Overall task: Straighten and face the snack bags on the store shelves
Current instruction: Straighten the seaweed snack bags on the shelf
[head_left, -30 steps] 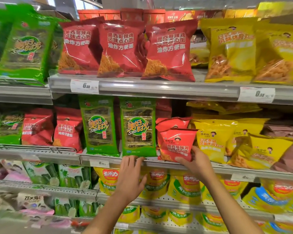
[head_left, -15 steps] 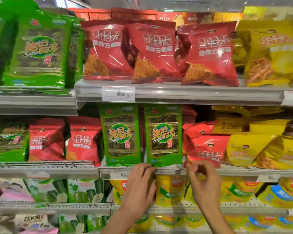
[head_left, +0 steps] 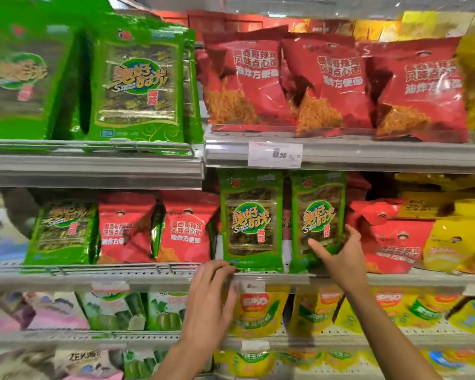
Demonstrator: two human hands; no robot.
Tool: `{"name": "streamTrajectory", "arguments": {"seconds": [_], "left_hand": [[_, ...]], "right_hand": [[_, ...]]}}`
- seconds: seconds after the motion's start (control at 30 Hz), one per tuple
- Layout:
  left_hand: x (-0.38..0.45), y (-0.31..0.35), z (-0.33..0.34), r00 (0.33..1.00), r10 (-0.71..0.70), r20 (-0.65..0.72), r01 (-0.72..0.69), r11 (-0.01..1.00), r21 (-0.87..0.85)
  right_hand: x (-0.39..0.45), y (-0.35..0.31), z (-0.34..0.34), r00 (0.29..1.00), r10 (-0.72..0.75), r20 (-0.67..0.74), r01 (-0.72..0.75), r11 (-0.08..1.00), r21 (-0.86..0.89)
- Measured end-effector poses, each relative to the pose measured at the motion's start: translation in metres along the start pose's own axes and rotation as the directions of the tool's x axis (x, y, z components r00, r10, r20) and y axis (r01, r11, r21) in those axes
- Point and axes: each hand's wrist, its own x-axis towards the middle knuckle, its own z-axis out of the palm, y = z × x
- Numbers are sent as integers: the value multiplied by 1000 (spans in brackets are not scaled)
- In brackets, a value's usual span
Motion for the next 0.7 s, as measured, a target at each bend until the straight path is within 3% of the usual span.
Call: {"name": "streamTrajectory", "arguments": {"seconds": [0.17, 0.33, 0.53, 0.7], "left_hand": [[7, -15, -21, 976, -155, -153, 153, 988, -23], [30, -36, -43, 920, -318, -231, 320, 947, -27], [59, -57, -56, 832, -555, -14, 554, 832, -40], [79, -75, -64, 794, -586, 160, 604, 791, -101]], "right_hand": [[18, 0, 1, 998, 23, 55, -25, 999, 22], [16, 7, -1, 994, -73, 86, 67, 996, 66], [10, 11, -7, 990, -85, 110, 61, 975, 212], [9, 5, -16, 994, -76, 74, 54, 964, 260]]}}
